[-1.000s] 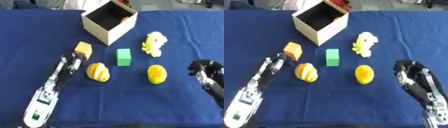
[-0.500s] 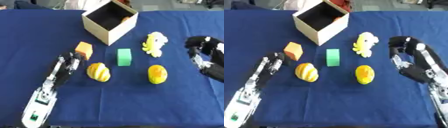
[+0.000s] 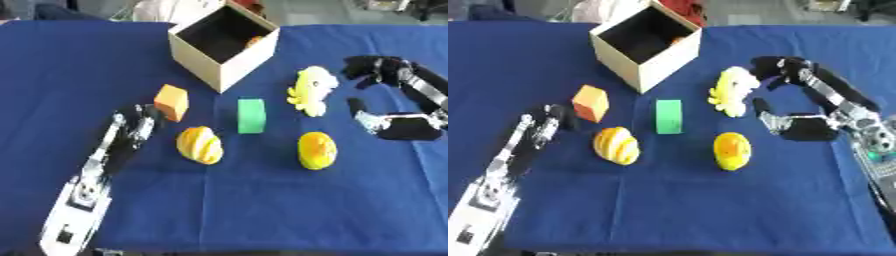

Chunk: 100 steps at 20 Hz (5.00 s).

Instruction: Pick up objects on the table and place them in the box.

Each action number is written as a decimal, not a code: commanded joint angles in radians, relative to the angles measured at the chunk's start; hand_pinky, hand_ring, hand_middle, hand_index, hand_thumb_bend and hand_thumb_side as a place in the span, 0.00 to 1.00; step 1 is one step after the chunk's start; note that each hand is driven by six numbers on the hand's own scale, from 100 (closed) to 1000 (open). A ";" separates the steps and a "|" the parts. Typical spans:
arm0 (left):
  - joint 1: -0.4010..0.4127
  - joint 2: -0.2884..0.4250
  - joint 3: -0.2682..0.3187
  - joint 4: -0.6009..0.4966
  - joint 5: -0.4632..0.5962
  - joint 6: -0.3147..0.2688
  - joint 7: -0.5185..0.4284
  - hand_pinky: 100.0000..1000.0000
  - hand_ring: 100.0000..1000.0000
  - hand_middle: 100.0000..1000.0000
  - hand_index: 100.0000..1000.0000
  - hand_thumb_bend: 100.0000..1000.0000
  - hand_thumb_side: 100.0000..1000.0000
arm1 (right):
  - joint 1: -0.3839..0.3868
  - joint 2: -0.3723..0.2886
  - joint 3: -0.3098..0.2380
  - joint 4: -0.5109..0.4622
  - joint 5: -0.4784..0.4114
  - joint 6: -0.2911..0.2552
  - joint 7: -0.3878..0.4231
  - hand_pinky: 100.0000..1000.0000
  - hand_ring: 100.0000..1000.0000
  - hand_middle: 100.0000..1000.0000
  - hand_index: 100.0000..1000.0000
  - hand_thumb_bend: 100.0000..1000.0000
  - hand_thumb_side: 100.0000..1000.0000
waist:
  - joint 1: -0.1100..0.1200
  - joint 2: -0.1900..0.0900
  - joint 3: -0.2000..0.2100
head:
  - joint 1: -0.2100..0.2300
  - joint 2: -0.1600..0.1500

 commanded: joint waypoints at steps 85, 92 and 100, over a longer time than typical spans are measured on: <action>-0.030 0.010 -0.006 -0.026 0.021 -0.016 -0.036 0.63 0.53 0.46 0.61 0.00 0.76 | -0.382 0.072 -0.067 0.309 0.295 -0.123 -0.155 0.73 0.72 0.59 0.31 0.00 0.11 | -0.024 -0.010 0.074 | -0.027 -0.021; -0.084 0.014 -0.041 -0.036 0.040 -0.023 -0.074 0.63 0.53 0.46 0.61 0.00 0.74 | -0.457 0.181 -0.183 0.506 0.529 -0.082 -0.311 0.72 0.72 0.61 0.34 0.00 0.11 | -0.036 0.015 0.184 | -0.126 -0.077; -0.134 0.017 -0.078 -0.046 0.063 -0.027 -0.116 0.63 0.52 0.46 0.61 0.00 0.74 | -0.474 0.268 -0.300 0.629 0.700 0.036 -0.510 0.71 0.74 0.64 0.63 0.00 0.12 | -0.055 0.034 0.290 | -0.235 -0.109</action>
